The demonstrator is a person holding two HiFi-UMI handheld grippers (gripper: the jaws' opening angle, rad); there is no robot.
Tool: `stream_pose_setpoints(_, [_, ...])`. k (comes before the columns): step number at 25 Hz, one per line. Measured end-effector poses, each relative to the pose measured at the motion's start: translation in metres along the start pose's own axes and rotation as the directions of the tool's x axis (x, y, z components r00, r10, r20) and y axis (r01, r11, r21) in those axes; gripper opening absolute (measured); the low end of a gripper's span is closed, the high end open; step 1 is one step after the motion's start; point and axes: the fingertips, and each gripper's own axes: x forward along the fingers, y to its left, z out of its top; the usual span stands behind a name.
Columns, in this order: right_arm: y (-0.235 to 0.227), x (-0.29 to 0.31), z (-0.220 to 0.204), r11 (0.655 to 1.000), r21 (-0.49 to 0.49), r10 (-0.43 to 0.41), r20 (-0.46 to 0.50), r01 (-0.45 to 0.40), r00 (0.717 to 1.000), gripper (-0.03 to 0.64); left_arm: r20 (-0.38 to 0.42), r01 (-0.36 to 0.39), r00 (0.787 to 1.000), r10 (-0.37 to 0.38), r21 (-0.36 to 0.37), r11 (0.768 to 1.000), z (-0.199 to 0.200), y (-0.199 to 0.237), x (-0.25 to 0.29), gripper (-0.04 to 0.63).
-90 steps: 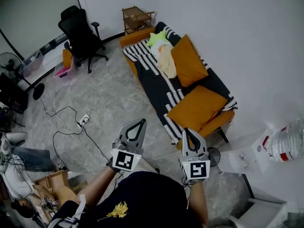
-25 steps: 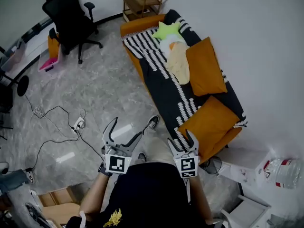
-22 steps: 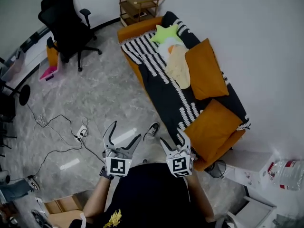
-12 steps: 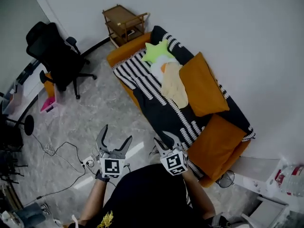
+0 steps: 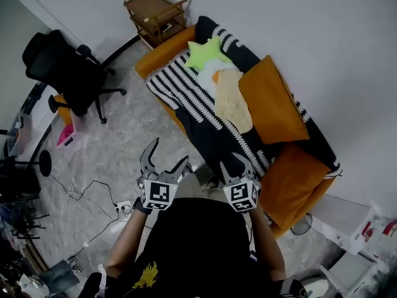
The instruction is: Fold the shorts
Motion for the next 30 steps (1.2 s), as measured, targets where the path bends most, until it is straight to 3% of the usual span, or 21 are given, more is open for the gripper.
stream_pose_setpoints(5, [-0.042, 0.031, -0.031, 0.993, 0.081, -0.073, -0.116, 0.082, 0.991, 0.172, -0.033, 0.142, 0.990, -0.140, 0.075, 0.987, -0.009, 0.001, 0.081, 0.454])
stream_pose_setpoints(8, [-0.076, 0.048, -0.048, 0.976, 0.117, -0.158, -0.195, 0.183, 0.968, 0.172, -0.072, 0.250, 0.967, -0.244, 0.104, 0.963, -0.025, 0.002, 0.137, 0.454])
stream_pose_setpoints(12, [-0.122, 0.067, -0.068, 0.922, 0.190, -0.269, -0.311, 0.336, 0.912, 0.172, -0.120, 0.366, 0.928, -0.352, 0.132, 0.921, -0.040, 0.006, 0.201, 0.454])
stream_pose_setpoints(16, [-0.166, 0.102, -0.101, 0.880, 0.148, -0.348, -0.445, 0.451, 0.825, 0.170, -0.163, 0.463, 0.879, -0.448, 0.064, 0.884, -0.063, 0.009, 0.267, 0.453])
stream_pose_setpoints(18, [-0.181, 0.119, -0.118, 0.870, 0.127, -0.361, -0.495, 0.477, 0.790, 0.170, -0.193, 0.522, 0.844, -0.500, 0.084, 0.849, -0.081, 0.001, 0.292, 0.451])
stream_pose_setpoints(21, [-0.200, 0.147, -0.142, 0.861, 0.135, -0.347, -0.548, 0.490, 0.761, 0.170, -0.233, 0.578, 0.806, -0.544, 0.116, 0.807, -0.108, -0.011, 0.336, 0.443])
stream_pose_setpoints(25, [-0.205, 0.171, -0.190, 0.872, 0.149, -0.292, -0.605, 0.466, 0.741, 0.169, -0.227, 0.629, 0.762, -0.606, 0.041, 0.776, -0.136, -0.035, 0.383, 0.439])
stream_pose_setpoints(27, [-0.212, 0.189, -0.211, 0.874, 0.157, -0.276, -0.617, 0.459, 0.737, 0.167, -0.251, 0.622, 0.762, -0.597, 0.025, 0.783, -0.154, -0.036, 0.414, 0.434])
stream_pose_setpoints(30, [-0.229, 0.236, -0.248, 0.885, 0.158, -0.259, -0.615, 0.438, 0.745, 0.162, -0.284, 0.603, 0.775, -0.565, 0.063, 0.795, -0.181, -0.038, 0.471, 0.398])
